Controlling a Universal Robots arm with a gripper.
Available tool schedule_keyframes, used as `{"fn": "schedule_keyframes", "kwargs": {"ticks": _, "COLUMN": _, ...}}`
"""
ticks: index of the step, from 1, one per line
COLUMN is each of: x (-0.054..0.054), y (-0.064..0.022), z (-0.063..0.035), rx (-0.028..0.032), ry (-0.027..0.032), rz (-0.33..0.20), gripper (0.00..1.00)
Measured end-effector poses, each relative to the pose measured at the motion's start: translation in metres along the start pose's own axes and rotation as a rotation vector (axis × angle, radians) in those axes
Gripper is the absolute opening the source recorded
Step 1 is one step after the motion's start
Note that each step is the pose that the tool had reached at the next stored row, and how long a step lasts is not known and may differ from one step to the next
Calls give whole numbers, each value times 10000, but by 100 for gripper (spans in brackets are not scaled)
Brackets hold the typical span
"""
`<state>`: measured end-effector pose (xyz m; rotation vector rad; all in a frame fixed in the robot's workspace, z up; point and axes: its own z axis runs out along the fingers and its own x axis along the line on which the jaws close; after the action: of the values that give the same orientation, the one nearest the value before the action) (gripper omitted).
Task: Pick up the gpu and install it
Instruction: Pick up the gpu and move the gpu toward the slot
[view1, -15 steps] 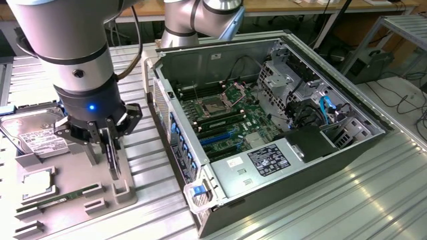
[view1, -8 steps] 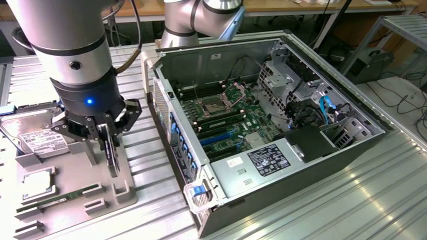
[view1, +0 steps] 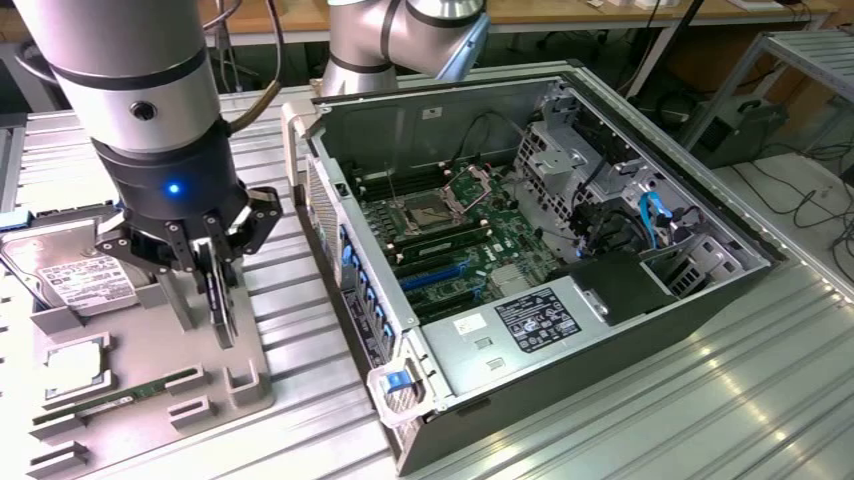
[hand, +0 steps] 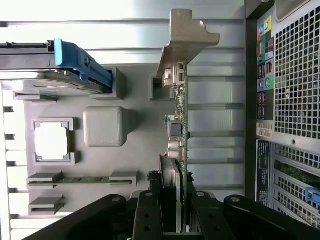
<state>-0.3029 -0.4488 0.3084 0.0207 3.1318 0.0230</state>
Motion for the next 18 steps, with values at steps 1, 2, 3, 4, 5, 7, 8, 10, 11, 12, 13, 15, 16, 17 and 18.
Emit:
{"fn": "schedule_keyframes", "kwargs": {"ticks": 1, "x": 0, "y": 0, "z": -16, "rx": 0, "ry": 0, "rz": 0, "gripper": 27}}
{"fn": "schedule_keyframes", "kwargs": {"ticks": 2, "x": -1, "y": 1, "z": -31, "rx": 0, "ry": 1, "rz": 0, "gripper": 27}}
{"fn": "schedule_keyframes", "kwargs": {"ticks": 3, "x": -1, "y": 1, "z": -42, "rx": 0, "ry": 0, "rz": 0, "gripper": 27}}
{"fn": "schedule_keyframes", "kwargs": {"ticks": 4, "x": -1, "y": 1, "z": -55, "rx": 0, "ry": 0, "rz": 0, "gripper": 27}}
{"fn": "schedule_keyframes", "kwargs": {"ticks": 5, "x": -1, "y": 1, "z": -66, "rx": 0, "ry": 0, "rz": 0, "gripper": 27}}
{"fn": "schedule_keyframes", "kwargs": {"ticks": 7, "x": -1, "y": 2, "z": -90, "rx": 1, "ry": 1, "rz": 1, "gripper": 27}}
{"fn": "schedule_keyframes", "kwargs": {"ticks": 8, "x": -1, "y": 2, "z": -102, "rx": 1, "ry": 1, "rz": 1, "gripper": 27}}
{"fn": "schedule_keyframes", "kwargs": {"ticks": 10, "x": -1, "y": 2, "z": -125, "rx": 0, "ry": 0, "rz": 1, "gripper": 27}}
{"fn": "schedule_keyframes", "kwargs": {"ticks": 11, "x": -1, "y": 3, "z": -136, "rx": 1, "ry": 1, "rz": 1, "gripper": 27}}
{"fn": "schedule_keyframes", "kwargs": {"ticks": 12, "x": -1, "y": 3, "z": -150, "rx": 0, "ry": 0, "rz": 1, "gripper": 27}}
{"fn": "schedule_keyframes", "kwargs": {"ticks": 13, "x": -1, "y": 3, "z": -166, "rx": 0, "ry": 0, "rz": 1, "gripper": 27}}
{"fn": "schedule_keyframes", "kwargs": {"ticks": 15, "x": -2, "y": 4, "z": -200, "rx": 1, "ry": 1, "rz": 1, "gripper": 27}}
{"fn": "schedule_keyframes", "kwargs": {"ticks": 16, "x": -2, "y": 4, "z": -214, "rx": 1, "ry": 1, "rz": 1, "gripper": 27}}
{"fn": "schedule_keyframes", "kwargs": {"ticks": 17, "x": -2, "y": 4, "z": -227, "rx": 1, "ry": 1, "rz": 1, "gripper": 27}}
{"fn": "schedule_keyframes", "kwargs": {"ticks": 18, "x": -2, "y": 5, "z": -231, "rx": 0, "ry": 0, "rz": -4, "gripper": 27}}
